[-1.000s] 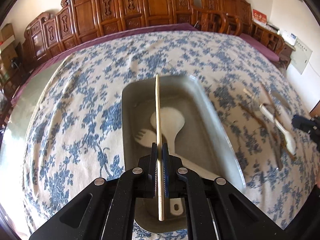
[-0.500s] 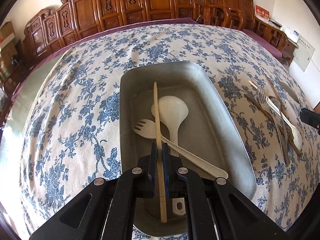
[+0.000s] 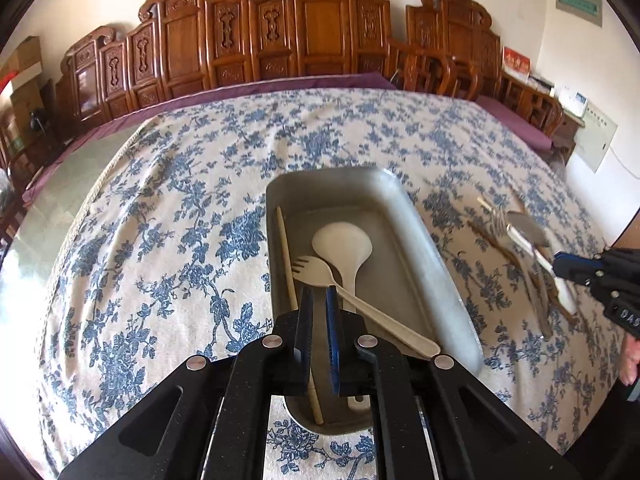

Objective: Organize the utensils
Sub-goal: 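Lower the chopstick into the grey tray and open the left gripper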

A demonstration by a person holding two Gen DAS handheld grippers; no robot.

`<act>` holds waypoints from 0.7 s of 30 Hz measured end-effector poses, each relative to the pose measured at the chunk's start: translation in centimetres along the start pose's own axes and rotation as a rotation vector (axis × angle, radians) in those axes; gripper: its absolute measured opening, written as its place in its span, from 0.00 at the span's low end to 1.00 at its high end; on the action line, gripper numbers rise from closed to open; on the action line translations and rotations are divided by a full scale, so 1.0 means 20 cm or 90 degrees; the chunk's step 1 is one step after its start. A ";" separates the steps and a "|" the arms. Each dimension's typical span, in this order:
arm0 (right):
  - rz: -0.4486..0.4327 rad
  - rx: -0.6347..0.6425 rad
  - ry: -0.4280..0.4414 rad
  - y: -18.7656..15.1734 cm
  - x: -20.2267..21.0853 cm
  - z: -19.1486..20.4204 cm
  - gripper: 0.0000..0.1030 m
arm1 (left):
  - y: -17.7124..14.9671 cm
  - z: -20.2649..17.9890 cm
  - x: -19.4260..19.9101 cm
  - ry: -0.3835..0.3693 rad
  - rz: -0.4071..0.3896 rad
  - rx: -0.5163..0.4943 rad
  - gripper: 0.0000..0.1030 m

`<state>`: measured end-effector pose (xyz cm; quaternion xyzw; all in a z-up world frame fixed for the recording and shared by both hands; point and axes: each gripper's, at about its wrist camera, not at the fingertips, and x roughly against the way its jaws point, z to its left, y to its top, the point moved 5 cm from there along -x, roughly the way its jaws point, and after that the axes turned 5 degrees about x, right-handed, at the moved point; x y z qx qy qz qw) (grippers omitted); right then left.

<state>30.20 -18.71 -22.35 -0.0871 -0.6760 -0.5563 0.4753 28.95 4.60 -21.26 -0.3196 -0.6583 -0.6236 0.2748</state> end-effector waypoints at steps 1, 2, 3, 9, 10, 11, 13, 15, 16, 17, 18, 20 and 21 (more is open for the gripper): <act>-0.002 0.002 0.002 0.01 0.00 0.02 0.07 | 0.00 0.00 0.02 -0.005 -0.006 0.003 0.05; -0.003 0.005 0.003 0.02 0.00 0.04 0.07 | 0.01 0.00 0.03 -0.007 -0.011 0.004 0.06; -0.004 0.008 0.005 0.03 0.00 0.05 0.07 | 0.01 0.00 0.05 -0.010 -0.015 0.004 0.05; -0.009 0.014 0.022 0.11 -0.02 0.17 0.07 | 0.02 0.02 0.10 -0.019 -0.037 0.008 0.06; -0.009 0.016 0.023 0.12 -0.02 0.19 0.07 | 0.02 0.03 0.11 -0.020 -0.037 0.011 0.07; -0.010 0.017 0.026 0.13 -0.03 0.21 0.07 | 0.01 0.04 0.11 -0.020 -0.039 0.014 0.10; -0.012 0.018 0.031 0.16 -0.04 0.25 0.07 | 0.02 0.06 0.11 -0.018 -0.040 0.017 0.15; -0.016 0.017 0.037 0.20 -0.05 0.29 0.07 | 0.02 0.08 0.12 -0.016 -0.043 0.021 0.15; -0.017 0.015 0.040 0.21 -0.05 0.30 0.07 | 0.02 0.09 0.12 -0.015 -0.044 0.023 0.15; -0.018 0.014 0.043 0.23 -0.06 0.32 0.07 | 0.02 0.10 0.12 -0.011 -0.044 0.024 0.15; -0.019 0.014 0.046 0.25 -0.07 0.34 0.07 | 0.02 0.12 0.12 -0.007 -0.045 0.025 0.17; -0.020 0.017 0.050 0.28 -0.09 0.37 0.07 | 0.02 0.14 0.13 -0.003 -0.049 0.028 0.23; -0.020 0.018 0.052 0.30 -0.10 0.39 0.07 | 0.03 0.16 0.13 0.000 -0.050 0.031 0.30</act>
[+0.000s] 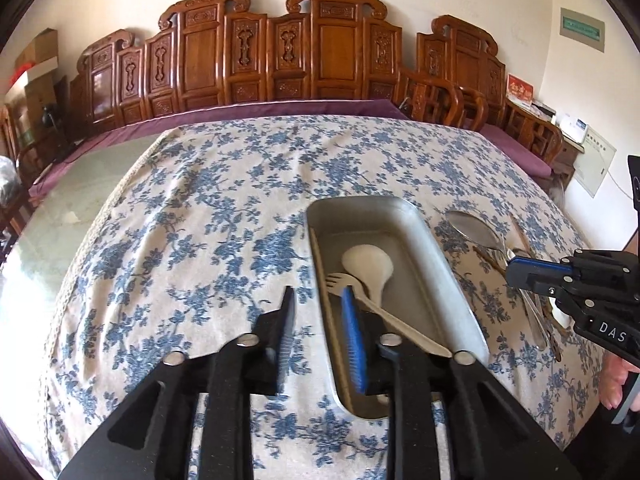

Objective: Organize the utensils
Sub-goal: 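Lower the chopstick into the grey tray and open the left gripper, then lower the metal ladle into the grey tray and open the right gripper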

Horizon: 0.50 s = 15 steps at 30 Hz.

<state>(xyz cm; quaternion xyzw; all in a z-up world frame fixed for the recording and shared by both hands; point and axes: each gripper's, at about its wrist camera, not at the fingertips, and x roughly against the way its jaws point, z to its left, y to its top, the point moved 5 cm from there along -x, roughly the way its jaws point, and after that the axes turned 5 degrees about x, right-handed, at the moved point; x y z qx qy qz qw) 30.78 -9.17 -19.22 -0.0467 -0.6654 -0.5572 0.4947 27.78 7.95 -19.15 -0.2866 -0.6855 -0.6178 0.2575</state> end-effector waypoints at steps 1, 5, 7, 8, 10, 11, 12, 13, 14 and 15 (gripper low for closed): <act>0.000 0.001 0.002 0.02 -0.01 0.01 0.07 | 0.00 0.02 0.00 0.003 -0.001 0.004 0.38; 0.002 0.003 0.007 0.07 -0.06 0.07 0.07 | 0.02 0.09 0.02 0.013 -0.010 0.019 0.44; 0.003 0.003 0.007 0.10 -0.09 0.09 0.07 | 0.03 0.13 0.03 0.019 -0.014 0.028 0.62; 0.004 0.003 0.009 0.11 -0.11 0.10 0.07 | 0.04 0.15 0.04 0.020 -0.019 0.032 0.63; 0.008 0.002 0.010 0.13 -0.14 0.12 0.07 | 0.05 0.18 0.06 0.019 -0.026 0.041 0.64; 0.010 0.002 0.011 0.14 -0.17 0.13 0.07 | 0.06 0.20 0.06 0.021 -0.029 0.045 0.64; 0.012 0.002 0.009 0.15 -0.19 0.15 0.07 | 0.06 0.21 0.07 0.025 -0.031 0.049 0.66; 0.015 0.002 0.007 0.15 -0.21 0.15 0.07 | 0.07 0.23 0.07 0.028 -0.031 0.051 0.66; 0.019 0.003 0.005 0.15 -0.23 0.16 0.07 | 0.07 0.24 0.06 0.031 -0.030 0.054 0.66; 0.022 0.004 0.002 0.15 -0.25 0.17 0.07 | 0.07 0.25 0.06 0.032 -0.029 0.056 0.66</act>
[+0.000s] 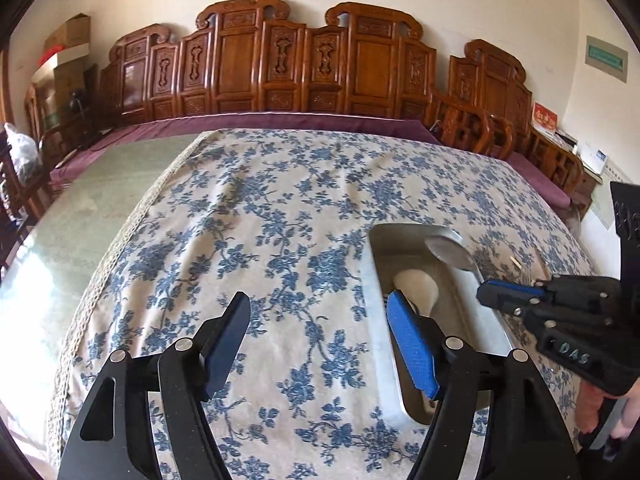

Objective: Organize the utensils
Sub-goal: 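Lower the metal ladle into the grey tray and open the right gripper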

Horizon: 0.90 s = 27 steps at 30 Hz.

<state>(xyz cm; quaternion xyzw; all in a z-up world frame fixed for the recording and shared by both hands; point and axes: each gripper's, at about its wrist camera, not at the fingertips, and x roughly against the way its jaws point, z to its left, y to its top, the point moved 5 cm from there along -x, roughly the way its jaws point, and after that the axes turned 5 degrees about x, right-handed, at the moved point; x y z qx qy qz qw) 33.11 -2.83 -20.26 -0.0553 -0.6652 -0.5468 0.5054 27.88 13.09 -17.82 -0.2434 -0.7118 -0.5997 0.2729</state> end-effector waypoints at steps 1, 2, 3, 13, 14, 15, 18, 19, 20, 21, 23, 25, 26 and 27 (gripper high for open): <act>0.004 0.001 -0.004 0.00 -0.03 0.01 0.07 | 0.00 0.01 0.00 0.001 0.000 0.003 0.66; 0.010 0.003 -0.008 0.00 -0.06 0.02 0.07 | 0.01 0.02 0.00 0.001 0.001 0.006 0.66; 0.017 0.003 -0.013 0.00 -0.09 0.02 0.07 | 0.01 0.02 0.00 0.001 0.001 0.007 0.66; 0.067 0.002 -0.035 -0.04 -0.28 0.05 0.07 | 0.00 0.02 0.00 0.005 0.000 0.012 0.66; 0.071 0.003 -0.033 -0.05 -0.29 0.05 0.07 | 0.00 0.02 0.00 0.005 0.000 0.011 0.66; 0.074 0.005 -0.031 -0.05 -0.30 0.06 0.07 | 0.00 0.02 0.00 0.005 -0.001 0.010 0.66; 0.078 0.005 -0.023 -0.07 -0.31 0.07 0.07 | 0.00 0.02 -0.01 0.006 0.002 0.010 0.66; 0.081 0.003 -0.021 -0.07 -0.31 0.07 0.07 | 0.00 0.02 -0.01 0.006 0.003 0.010 0.66; 0.083 0.001 -0.019 -0.08 -0.31 0.07 0.07 | 0.00 0.02 -0.01 0.005 0.003 0.009 0.66; 0.085 0.000 -0.019 -0.09 -0.31 0.07 0.08 | 0.00 0.01 -0.01 0.006 0.003 0.009 0.66; 0.084 -0.001 -0.019 -0.09 -0.31 0.06 0.08 | 0.00 0.01 -0.01 0.005 0.004 0.008 0.66; 0.076 -0.003 -0.014 -0.09 -0.29 0.06 0.08 | 0.00 0.00 -0.01 0.006 0.005 0.007 0.66; 0.074 -0.003 -0.014 -0.08 -0.28 0.05 0.08 | 0.00 0.00 -0.01 0.005 0.005 0.006 0.66; 0.072 -0.002 -0.013 -0.08 -0.27 0.05 0.08 | 0.00 -0.01 -0.01 0.005 0.005 0.006 0.66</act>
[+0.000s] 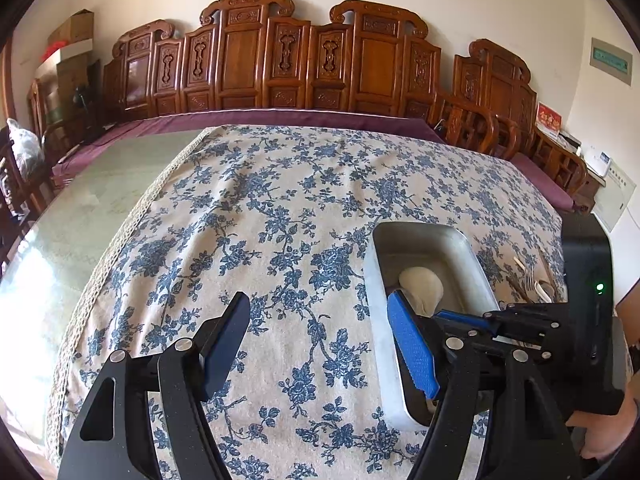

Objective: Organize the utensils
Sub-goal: 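Lower the metal ladle into the grey tray and open the right gripper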

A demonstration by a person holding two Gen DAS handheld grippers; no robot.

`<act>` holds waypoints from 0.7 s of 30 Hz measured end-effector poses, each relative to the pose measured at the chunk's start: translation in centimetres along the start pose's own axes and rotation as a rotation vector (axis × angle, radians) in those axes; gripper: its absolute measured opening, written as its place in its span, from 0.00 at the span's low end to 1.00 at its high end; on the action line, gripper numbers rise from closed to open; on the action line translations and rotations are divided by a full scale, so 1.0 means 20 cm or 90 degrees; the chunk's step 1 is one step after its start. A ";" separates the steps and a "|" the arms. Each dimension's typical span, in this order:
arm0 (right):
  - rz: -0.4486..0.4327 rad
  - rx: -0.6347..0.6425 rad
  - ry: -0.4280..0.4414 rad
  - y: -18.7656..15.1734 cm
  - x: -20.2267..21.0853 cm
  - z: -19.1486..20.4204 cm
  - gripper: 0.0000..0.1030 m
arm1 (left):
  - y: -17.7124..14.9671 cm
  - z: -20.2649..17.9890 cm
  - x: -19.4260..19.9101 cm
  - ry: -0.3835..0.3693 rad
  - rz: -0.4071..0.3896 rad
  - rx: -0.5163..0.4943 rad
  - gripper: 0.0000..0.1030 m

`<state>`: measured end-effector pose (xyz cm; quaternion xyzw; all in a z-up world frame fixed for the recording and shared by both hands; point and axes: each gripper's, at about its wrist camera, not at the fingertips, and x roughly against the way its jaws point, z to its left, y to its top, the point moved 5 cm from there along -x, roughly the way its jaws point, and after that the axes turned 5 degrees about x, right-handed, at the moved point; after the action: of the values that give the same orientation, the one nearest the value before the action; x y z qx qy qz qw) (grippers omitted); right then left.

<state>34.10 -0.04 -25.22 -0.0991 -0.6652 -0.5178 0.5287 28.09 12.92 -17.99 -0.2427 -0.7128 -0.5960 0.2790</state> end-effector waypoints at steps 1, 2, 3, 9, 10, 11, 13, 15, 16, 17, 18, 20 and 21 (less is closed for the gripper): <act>-0.005 0.001 0.003 0.00 0.02 0.00 0.08 | 0.00 -0.01 0.00 -0.001 0.000 0.000 0.66; -0.011 0.002 0.007 0.00 0.04 -0.01 0.08 | 0.00 -0.02 0.00 -0.003 0.000 0.000 0.66; -0.017 0.003 0.009 0.00 0.07 -0.01 0.08 | 0.00 -0.03 0.00 -0.005 0.000 -0.001 0.66; -0.058 0.005 0.001 -0.04 0.30 -0.12 0.08 | -0.01 -0.13 0.00 -0.019 0.000 -0.016 0.66; -0.063 0.003 -0.003 -0.05 0.34 -0.15 0.08 | -0.01 -0.15 0.00 -0.023 0.000 -0.018 0.66; -0.067 0.003 -0.009 -0.07 0.38 -0.17 0.08 | -0.02 -0.17 0.00 -0.027 0.000 -0.022 0.66; -0.072 0.000 -0.028 -0.12 0.46 -0.25 0.08 | -0.02 -0.22 0.00 -0.034 -0.002 -0.029 0.66; -0.073 -0.006 -0.047 -0.17 0.53 -0.33 0.08 | -0.03 -0.27 0.00 -0.044 0.000 -0.036 0.66; -0.072 -0.008 -0.058 -0.20 0.56 -0.37 0.08 | -0.04 -0.30 0.01 -0.054 0.001 -0.040 0.66; -0.072 -0.011 -0.069 -0.23 0.59 -0.41 0.08 | -0.04 -0.34 0.01 -0.061 0.001 -0.045 0.66; -0.070 -0.014 -0.082 -0.27 0.63 -0.47 0.08 | -0.05 -0.37 0.02 -0.068 0.000 -0.050 0.66; -0.067 -0.022 -0.104 -0.32 0.67 -0.55 0.08 | -0.06 -0.43 0.04 -0.083 -0.001 -0.055 0.66; -0.063 -0.032 -0.119 -0.36 0.70 -0.62 0.08 | -0.07 -0.47 0.05 -0.093 -0.004 -0.060 0.66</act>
<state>30.78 -18.88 -19.42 -0.1270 -0.7026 -0.5480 0.4357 27.46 3.53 -17.02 -0.2964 -0.7031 -0.6105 0.2124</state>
